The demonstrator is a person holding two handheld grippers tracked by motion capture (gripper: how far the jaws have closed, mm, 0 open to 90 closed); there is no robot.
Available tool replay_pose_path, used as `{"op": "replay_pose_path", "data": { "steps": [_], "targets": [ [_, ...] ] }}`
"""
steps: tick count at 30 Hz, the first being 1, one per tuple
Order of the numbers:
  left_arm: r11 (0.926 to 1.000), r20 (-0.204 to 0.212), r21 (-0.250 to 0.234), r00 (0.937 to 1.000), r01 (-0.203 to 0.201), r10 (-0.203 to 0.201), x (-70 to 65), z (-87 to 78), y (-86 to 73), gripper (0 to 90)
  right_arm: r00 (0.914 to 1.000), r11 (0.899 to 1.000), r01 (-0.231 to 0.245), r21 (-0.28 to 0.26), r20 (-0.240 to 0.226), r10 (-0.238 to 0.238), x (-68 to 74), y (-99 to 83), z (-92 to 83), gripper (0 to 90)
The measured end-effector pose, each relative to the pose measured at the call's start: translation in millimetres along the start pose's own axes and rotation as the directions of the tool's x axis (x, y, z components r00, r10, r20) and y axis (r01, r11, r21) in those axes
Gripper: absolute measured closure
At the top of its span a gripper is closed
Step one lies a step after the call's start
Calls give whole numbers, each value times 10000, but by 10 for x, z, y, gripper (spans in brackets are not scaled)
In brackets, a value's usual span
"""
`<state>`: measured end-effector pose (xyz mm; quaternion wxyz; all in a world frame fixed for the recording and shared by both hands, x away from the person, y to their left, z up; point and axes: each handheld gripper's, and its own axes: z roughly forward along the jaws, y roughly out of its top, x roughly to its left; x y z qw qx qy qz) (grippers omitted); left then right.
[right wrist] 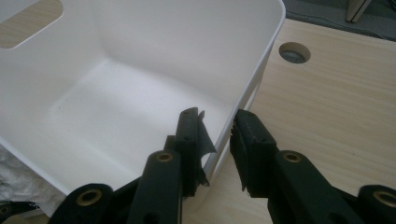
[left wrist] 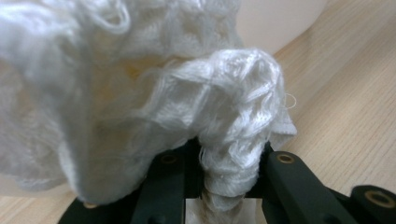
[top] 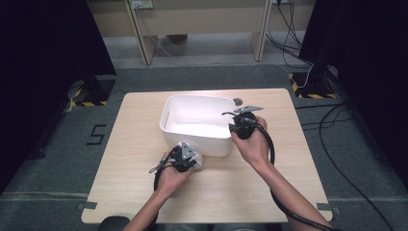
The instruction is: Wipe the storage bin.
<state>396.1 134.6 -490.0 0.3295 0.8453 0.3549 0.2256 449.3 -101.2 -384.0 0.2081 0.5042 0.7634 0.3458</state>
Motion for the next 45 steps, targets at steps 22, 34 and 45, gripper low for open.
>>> {"op": "replay_pose_path", "data": {
  "steps": [22,34,45],
  "targets": [
    [9973,-95,-701,9997,-236,230,-18,-249,227,748,10000,10000,-63,-40,-12,63,-12,-1,7,728],
    [9916,-15,-1247,9994,-348,349,-62,-414,389,748,10000,10000,-22,-68,15,22,-2,-3,10,734],
    [9912,6,-1247,9990,-434,438,-77,-421,427,748,10000,10000,-26,-80,20,26,-6,-1,15,736]
  ]
}}
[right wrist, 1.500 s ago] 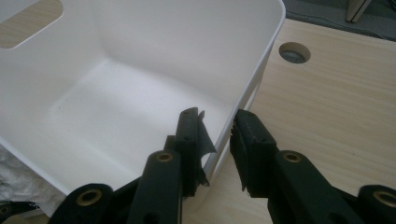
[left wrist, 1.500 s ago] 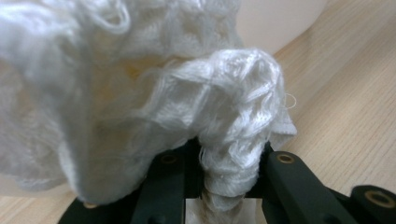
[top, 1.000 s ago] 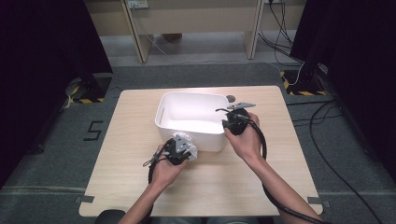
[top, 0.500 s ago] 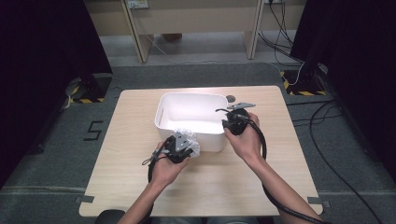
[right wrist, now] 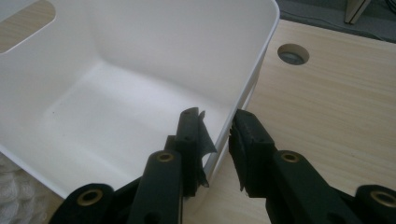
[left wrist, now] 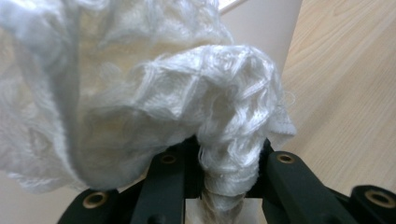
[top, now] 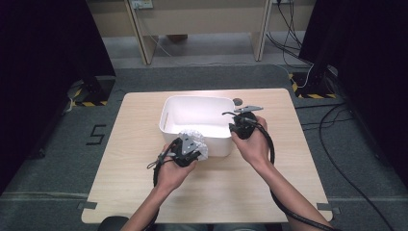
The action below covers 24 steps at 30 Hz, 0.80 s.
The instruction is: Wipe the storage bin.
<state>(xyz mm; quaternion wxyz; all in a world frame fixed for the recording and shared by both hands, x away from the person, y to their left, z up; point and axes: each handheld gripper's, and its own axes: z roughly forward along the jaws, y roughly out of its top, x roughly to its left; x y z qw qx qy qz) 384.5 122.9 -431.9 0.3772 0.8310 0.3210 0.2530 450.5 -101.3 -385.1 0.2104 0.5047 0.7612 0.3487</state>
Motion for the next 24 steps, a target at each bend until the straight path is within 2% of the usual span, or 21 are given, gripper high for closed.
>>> {"op": "replay_pose_path", "data": {
  "steps": [15,24],
  "targets": [
    [10000,90,56,10000,11,-12,-27,62,-35,748,10000,10000,0,3,5,0,6,-1,-1,735],
    [9995,142,307,9998,-120,115,-66,144,-86,748,10000,10000,34,0,21,-34,7,-1,-2,735]
  ]
}}
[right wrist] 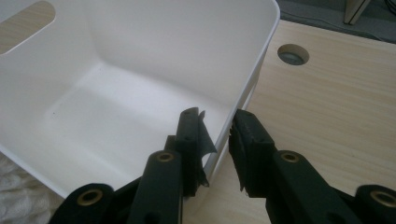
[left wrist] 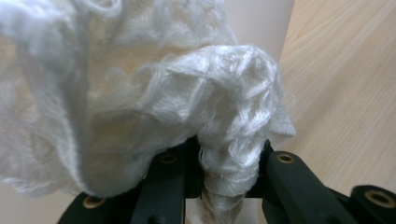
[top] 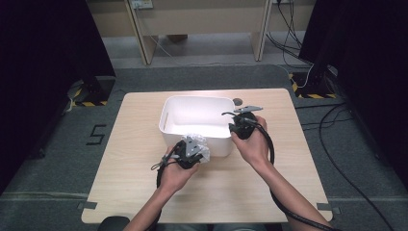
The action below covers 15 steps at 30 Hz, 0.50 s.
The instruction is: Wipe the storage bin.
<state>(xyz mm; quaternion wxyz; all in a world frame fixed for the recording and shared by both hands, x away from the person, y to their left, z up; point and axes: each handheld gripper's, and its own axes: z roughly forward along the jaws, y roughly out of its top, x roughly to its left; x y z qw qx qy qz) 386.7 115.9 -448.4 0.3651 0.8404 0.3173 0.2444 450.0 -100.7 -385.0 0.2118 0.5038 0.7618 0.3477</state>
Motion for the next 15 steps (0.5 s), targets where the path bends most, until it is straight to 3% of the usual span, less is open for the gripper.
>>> {"op": "replay_pose_path", "data": {
  "steps": [15],
  "targets": [
    [9992,178,371,9997,-158,152,-63,148,-65,747,10000,10000,-1,-29,-2,1,4,-1,1,735]
  ]
}}
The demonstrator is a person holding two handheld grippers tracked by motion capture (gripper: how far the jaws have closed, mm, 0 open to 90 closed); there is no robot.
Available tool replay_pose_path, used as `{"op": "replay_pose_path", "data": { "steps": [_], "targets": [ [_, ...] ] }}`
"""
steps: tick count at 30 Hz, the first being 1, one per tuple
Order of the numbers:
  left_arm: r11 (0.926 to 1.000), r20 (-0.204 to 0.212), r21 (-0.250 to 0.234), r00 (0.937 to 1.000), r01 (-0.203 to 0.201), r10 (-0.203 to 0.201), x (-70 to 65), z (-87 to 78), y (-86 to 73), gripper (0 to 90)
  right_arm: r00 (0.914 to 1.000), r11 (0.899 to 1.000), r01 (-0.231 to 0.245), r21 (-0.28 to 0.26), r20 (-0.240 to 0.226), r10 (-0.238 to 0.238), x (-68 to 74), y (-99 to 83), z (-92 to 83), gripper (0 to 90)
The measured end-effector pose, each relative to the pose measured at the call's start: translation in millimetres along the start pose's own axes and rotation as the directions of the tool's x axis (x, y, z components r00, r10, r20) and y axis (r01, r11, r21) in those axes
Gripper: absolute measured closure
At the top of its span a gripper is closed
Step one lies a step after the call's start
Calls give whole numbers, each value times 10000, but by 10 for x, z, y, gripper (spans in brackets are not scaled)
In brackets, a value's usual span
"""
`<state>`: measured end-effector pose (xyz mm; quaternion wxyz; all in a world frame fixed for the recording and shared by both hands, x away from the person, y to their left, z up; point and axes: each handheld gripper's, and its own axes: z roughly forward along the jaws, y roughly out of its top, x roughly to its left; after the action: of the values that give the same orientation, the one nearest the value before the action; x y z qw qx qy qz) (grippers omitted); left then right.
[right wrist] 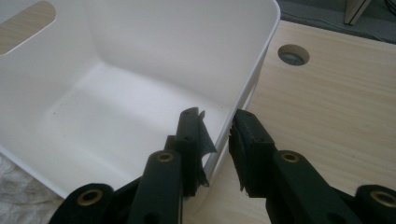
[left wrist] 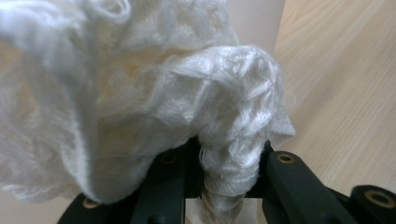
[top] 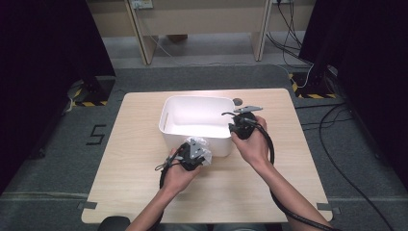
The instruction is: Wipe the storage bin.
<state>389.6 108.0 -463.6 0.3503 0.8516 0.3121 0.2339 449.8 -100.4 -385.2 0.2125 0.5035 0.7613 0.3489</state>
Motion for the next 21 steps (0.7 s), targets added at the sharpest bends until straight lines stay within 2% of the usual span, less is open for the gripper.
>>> {"op": "replay_pose_path", "data": {
  "steps": [21],
  "targets": [
    [9977,294,675,9995,110,-130,-30,232,-136,747,10000,10000,68,-39,28,-67,18,-2,0,734]
  ]
}}
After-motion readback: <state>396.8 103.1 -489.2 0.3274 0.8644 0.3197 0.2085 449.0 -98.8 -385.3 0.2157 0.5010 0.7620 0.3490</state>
